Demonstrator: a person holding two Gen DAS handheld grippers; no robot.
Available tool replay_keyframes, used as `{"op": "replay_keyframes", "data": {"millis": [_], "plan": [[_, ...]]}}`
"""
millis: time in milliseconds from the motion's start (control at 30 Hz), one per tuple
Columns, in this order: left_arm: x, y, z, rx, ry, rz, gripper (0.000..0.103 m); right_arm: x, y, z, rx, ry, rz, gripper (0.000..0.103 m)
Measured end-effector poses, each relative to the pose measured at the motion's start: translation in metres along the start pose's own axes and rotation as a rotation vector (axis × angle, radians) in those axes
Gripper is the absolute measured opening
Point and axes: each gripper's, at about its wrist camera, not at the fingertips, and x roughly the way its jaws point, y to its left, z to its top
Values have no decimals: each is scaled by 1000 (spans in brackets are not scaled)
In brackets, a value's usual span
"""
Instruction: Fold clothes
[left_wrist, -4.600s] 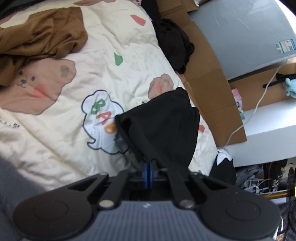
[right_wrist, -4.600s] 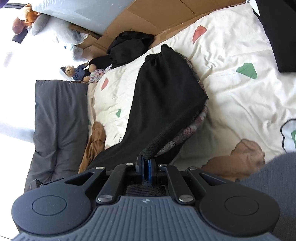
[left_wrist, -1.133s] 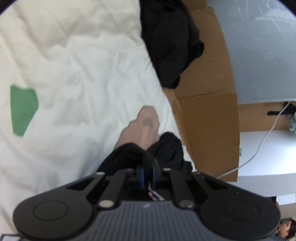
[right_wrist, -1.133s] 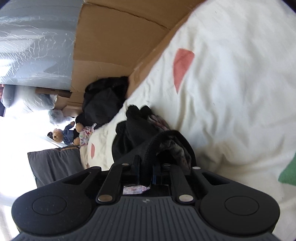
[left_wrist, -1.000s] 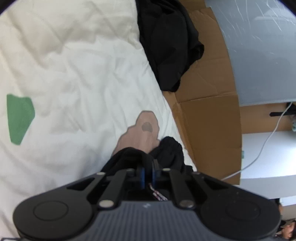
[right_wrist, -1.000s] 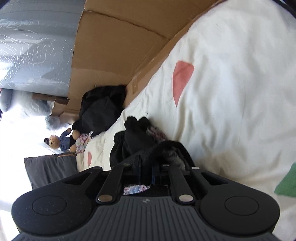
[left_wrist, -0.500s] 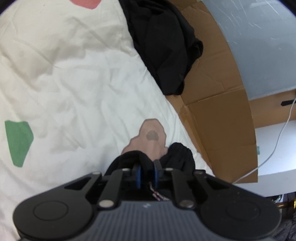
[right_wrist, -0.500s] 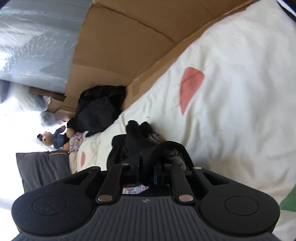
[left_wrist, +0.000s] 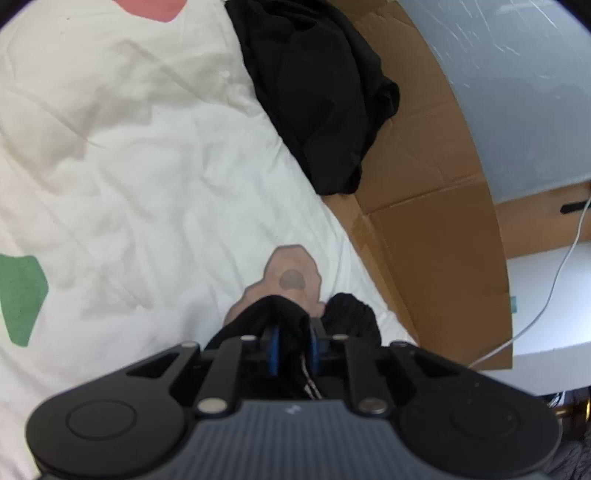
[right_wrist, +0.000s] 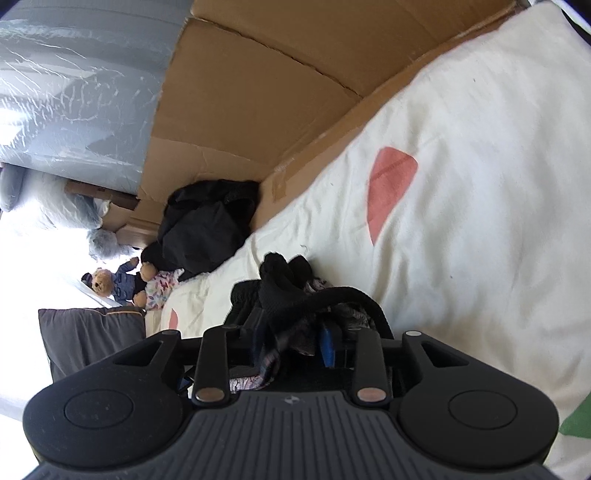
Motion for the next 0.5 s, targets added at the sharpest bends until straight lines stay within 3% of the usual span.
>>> {"op": "replay_keyframes", "data": {"millis": [300, 500], "plan": [[5, -2, 15, -47, -57, -45, 19, 5, -1, 14, 36, -44, 21, 37], [5, -7, 22, 9, -56, -6, 23, -5, -2, 26, 50, -121, 45, 40]]}}
